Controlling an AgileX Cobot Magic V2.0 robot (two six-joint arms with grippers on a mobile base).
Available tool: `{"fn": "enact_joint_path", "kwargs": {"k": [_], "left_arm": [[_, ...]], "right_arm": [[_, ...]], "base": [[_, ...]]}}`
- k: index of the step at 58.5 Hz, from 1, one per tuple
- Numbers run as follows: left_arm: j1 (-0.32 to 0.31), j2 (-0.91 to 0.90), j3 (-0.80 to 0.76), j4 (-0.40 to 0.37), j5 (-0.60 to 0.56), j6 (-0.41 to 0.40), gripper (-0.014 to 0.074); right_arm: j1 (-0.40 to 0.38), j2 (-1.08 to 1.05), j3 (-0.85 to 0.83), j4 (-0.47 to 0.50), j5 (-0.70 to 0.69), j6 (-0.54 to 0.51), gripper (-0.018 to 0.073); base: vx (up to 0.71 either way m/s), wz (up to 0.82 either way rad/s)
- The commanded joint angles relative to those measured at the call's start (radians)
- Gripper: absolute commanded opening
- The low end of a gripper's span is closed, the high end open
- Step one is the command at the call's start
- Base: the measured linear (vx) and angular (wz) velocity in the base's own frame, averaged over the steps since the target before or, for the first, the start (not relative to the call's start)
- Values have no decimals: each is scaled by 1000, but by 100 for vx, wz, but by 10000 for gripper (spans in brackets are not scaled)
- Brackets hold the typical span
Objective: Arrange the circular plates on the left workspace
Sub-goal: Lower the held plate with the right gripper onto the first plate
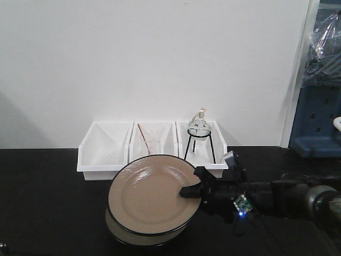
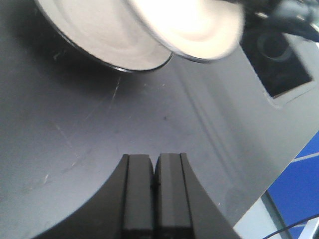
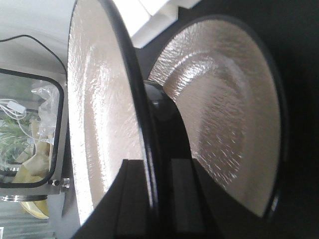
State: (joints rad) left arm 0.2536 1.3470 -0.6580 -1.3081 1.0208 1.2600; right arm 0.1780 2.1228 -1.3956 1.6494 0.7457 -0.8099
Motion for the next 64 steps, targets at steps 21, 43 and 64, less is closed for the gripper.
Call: {"fn": "enact_joint_path", "kwargs": {"k": [21, 43, 64], "left_arm": [[-2, -29, -18, -50, 62, 2, -1], [-2, -29, -18, -50, 70, 1, -1], [-2, -29, -18, -50, 82, -7, -1]], "right_arm": [[37, 57, -142, 123, 23, 14, 4], [37, 57, -142, 26, -10, -90, 304], [36, 42, -143, -7, -36, -505, 463]], "base": [[0, 0], [0, 0], [0, 0]]}}
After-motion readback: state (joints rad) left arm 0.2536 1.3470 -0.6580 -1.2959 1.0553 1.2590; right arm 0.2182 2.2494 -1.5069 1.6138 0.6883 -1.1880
